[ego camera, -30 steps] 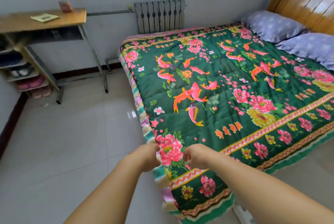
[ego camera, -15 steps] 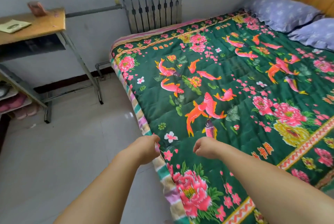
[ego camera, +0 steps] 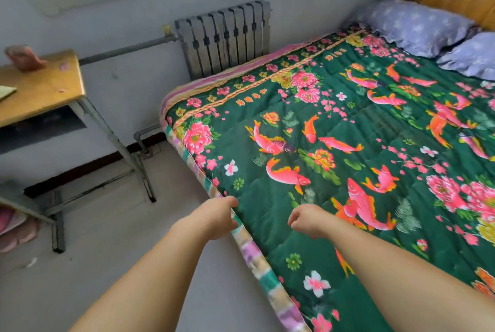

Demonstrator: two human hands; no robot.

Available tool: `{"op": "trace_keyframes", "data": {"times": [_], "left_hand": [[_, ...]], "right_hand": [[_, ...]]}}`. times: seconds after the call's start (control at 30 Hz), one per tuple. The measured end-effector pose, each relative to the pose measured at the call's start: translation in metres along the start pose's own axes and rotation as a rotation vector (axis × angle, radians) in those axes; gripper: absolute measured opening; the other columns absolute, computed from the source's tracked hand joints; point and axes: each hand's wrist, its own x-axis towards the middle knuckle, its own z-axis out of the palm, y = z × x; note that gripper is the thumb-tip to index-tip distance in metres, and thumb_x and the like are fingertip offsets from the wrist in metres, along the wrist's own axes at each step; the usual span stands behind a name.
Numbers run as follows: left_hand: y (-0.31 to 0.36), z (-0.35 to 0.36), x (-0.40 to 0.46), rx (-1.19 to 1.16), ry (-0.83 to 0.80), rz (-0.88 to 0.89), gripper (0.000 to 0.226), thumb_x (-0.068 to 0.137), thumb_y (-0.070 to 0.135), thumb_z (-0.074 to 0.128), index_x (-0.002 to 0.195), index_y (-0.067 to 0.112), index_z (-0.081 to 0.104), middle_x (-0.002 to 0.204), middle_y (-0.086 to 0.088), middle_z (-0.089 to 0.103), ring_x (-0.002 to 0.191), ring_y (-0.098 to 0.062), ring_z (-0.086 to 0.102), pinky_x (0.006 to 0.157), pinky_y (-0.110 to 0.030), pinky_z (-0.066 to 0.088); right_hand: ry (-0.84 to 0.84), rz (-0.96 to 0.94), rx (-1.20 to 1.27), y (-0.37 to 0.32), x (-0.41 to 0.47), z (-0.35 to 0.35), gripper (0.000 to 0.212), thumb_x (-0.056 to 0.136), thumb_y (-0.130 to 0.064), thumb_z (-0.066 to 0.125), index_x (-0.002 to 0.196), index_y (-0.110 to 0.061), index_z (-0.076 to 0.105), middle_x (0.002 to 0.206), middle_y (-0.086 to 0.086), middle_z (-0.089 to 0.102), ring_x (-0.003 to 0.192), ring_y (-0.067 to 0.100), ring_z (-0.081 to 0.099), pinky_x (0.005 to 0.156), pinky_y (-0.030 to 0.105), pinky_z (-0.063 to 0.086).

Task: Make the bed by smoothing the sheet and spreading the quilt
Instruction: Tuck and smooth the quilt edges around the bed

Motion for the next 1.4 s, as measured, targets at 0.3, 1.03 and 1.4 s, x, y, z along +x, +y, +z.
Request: {"op": "trace_keyframes", "data": {"times": [0.3,1.03,1.4], "left_hand": [[-0.082,-0.103,0.125,0.061,-0.037,0.052,0.051,0.092,0.02,0.052,0.141,0.015,0.038,0.132,-0.008,0.053,0.117,-0.025,0.053,0.095,-0.032,0.045],[-0.211,-0.311,0.527,0.116,-0.147,0.12,0.057,0.093,0.026,0.056,0.145,0.017,0.032,0.145,-0.007,0.044,0.129,-0.023,0.046,0.102,-0.029,0.039],[-0.229,-0.321,0.726,0.146,-0.052,0.158,0.06,0.091,0.03,0.058,0.145,0.022,0.031,0.146,-0.008,0.036,0.129,-0.026,0.043,0.104,-0.038,0.042]], "right_hand": [[0.027,0.068,0.121,-0.081,0.104,-0.044,0.026,0.092,-0.017,0.051,0.113,-0.018,0.067,0.118,0.001,0.065,0.091,0.014,0.061,0.078,0.023,0.05],[0.386,0.468,0.56,-0.18,0.457,-0.228,0.045,0.095,-0.035,0.05,0.136,-0.017,0.051,0.144,0.003,0.048,0.131,0.024,0.044,0.103,0.029,0.035],[0.644,0.806,0.539,-0.112,0.583,-0.259,0.062,0.097,-0.058,0.025,0.151,-0.03,0.019,0.161,0.0,0.009,0.148,0.024,0.005,0.117,0.05,0.011]]}}
